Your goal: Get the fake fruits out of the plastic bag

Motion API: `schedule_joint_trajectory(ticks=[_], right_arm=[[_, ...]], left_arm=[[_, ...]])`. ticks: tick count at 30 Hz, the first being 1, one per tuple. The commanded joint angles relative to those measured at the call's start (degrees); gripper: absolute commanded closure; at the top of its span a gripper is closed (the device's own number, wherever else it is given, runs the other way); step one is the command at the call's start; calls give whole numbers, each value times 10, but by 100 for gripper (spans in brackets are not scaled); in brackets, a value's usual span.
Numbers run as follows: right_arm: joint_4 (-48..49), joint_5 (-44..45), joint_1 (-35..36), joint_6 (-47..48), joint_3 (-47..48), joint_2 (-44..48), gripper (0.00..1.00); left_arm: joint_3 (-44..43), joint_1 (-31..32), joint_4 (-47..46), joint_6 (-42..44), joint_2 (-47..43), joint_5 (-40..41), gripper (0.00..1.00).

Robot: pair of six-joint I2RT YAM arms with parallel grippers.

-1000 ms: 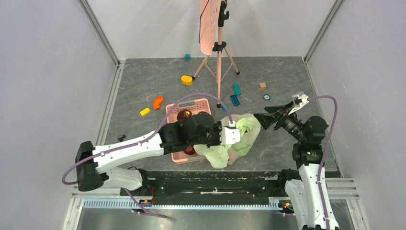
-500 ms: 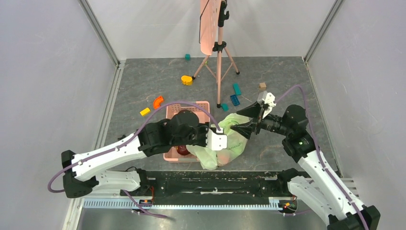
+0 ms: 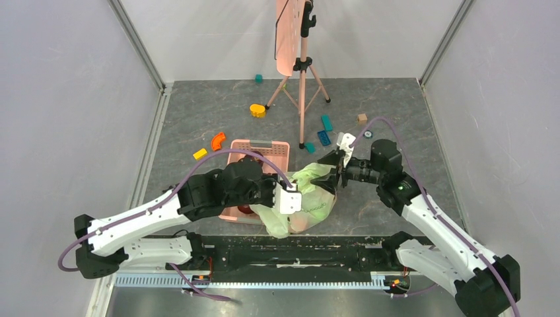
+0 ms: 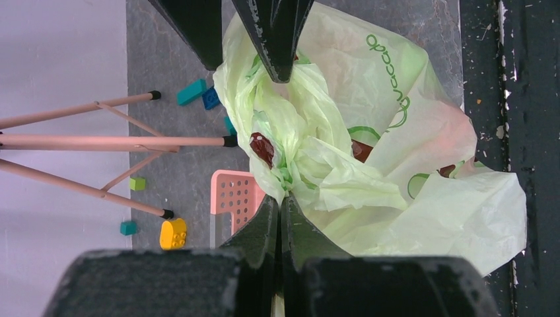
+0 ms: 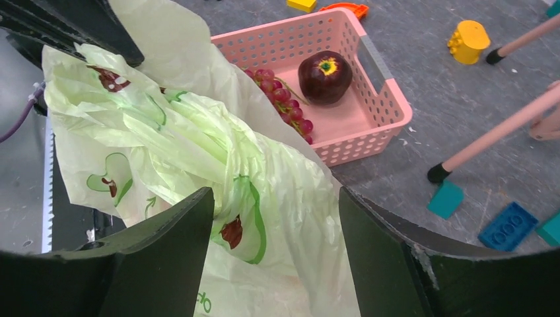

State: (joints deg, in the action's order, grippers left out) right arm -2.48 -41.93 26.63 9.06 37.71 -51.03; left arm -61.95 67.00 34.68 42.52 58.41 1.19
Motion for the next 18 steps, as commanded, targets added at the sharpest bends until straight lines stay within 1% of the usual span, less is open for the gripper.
schedule_joint_trajectory(ticks=[1, 3, 5, 6, 8, 10, 11, 12, 18], right_arm=[[20, -3, 25, 26, 29, -16, 27], [20, 0, 36, 34, 35, -29, 29], [14, 16, 45, 40, 44, -41, 35], [8, 24, 47, 41, 47, -46, 42], [2, 53, 49, 37, 50, -51, 60], [-5, 105, 48, 25, 54, -48, 84], [-7, 133, 48, 14, 54, -43, 94], [-8, 167, 48, 1, 54, -36, 100], [-4, 392, 47, -88, 37, 26, 100]], left_arm=[[8, 1, -6, 22, -19, 0, 98], [11, 1, -11, 22, -22, -5, 98], [14, 1, -16, 20, -24, -5, 98], [15, 1, -18, 20, -24, -4, 98], [19, 1, -21, 19, -27, 2, 98], [26, 1, -32, 13, -32, 14, 98], [32, 1, -40, 8, -36, 23, 98], [41, 1, -51, 2, -41, 32, 98], [100, 1, -147, -53, -79, 85, 98]])
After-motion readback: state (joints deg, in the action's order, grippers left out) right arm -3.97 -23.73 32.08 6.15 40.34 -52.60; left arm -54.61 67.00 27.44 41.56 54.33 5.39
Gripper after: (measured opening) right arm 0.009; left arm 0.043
